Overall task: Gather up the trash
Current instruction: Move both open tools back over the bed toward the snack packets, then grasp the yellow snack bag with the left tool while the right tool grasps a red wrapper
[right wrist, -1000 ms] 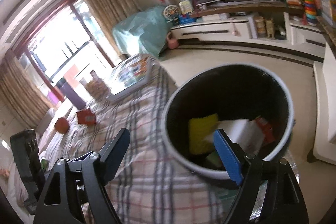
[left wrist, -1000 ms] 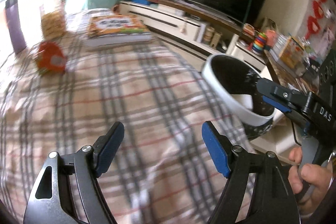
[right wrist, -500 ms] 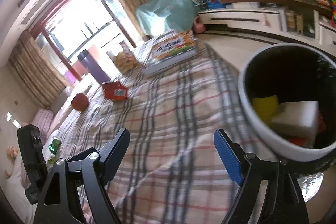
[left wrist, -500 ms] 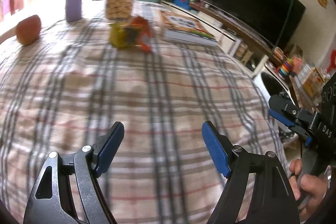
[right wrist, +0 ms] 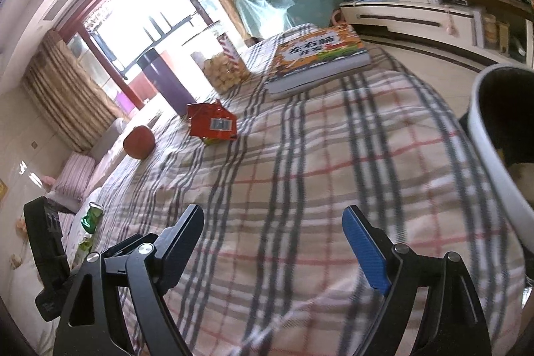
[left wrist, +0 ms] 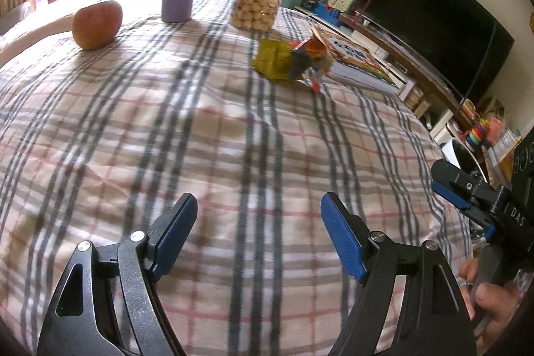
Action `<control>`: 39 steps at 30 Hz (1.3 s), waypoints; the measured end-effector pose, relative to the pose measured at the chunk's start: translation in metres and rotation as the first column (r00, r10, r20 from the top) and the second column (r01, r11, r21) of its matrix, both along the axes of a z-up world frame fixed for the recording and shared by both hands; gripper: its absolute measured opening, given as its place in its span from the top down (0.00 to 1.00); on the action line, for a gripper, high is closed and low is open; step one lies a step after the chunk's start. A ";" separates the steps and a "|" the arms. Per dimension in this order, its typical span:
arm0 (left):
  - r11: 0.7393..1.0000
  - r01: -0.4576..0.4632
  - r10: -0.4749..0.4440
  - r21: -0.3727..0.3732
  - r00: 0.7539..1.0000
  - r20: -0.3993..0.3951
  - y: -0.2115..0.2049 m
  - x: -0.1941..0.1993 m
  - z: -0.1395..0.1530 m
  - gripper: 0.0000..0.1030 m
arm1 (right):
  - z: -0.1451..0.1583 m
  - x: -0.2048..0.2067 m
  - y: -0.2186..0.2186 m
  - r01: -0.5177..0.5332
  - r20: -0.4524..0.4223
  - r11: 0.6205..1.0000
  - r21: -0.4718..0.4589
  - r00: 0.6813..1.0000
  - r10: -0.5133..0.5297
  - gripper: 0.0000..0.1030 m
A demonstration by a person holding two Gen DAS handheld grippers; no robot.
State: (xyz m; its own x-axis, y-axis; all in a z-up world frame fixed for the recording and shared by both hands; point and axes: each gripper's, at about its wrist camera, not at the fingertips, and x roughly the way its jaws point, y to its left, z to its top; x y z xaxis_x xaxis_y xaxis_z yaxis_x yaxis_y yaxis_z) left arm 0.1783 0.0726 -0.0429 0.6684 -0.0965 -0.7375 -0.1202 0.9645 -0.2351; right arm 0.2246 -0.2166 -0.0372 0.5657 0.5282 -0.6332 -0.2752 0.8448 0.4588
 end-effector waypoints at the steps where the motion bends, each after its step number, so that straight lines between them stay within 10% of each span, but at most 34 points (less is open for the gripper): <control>1: 1.000 -0.005 0.005 0.003 1.000 -0.001 0.002 0.001 0.000 0.24 | 0.000 0.002 0.004 -0.007 0.001 1.000 -0.001 1.000 0.007 0.16; 28: 0.997 -0.024 0.026 0.069 1.000 -0.016 0.043 0.063 0.003 0.24 | 0.001 0.088 0.114 -0.156 0.082 0.985 -0.069 0.983 0.161 0.17; 31: 0.998 -0.014 0.015 0.066 1.000 -0.017 0.042 0.073 0.003 0.24 | 0.001 0.102 0.121 -0.151 0.099 0.985 -0.077 0.982 0.159 0.30; 35: 0.998 0.009 -0.008 0.066 1.000 -0.013 0.034 0.086 0.004 0.24 | -0.006 0.115 0.121 -0.154 0.076 0.984 -0.087 0.984 0.161 0.85; 39: 0.996 0.038 -0.038 0.084 0.999 -0.001 0.020 0.105 0.003 0.21 | -0.012 0.114 0.097 -0.115 0.056 0.993 -0.037 0.992 0.117 0.93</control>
State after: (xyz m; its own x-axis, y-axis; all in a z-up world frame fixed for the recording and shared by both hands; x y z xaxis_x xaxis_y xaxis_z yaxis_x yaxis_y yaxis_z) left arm 0.2831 0.0928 -0.0395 0.6657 -0.0593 -0.7439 -0.0832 0.9847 -0.1530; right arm 0.3384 -0.1200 -0.0497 0.5379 0.5712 -0.6200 -0.3975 0.8204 0.4110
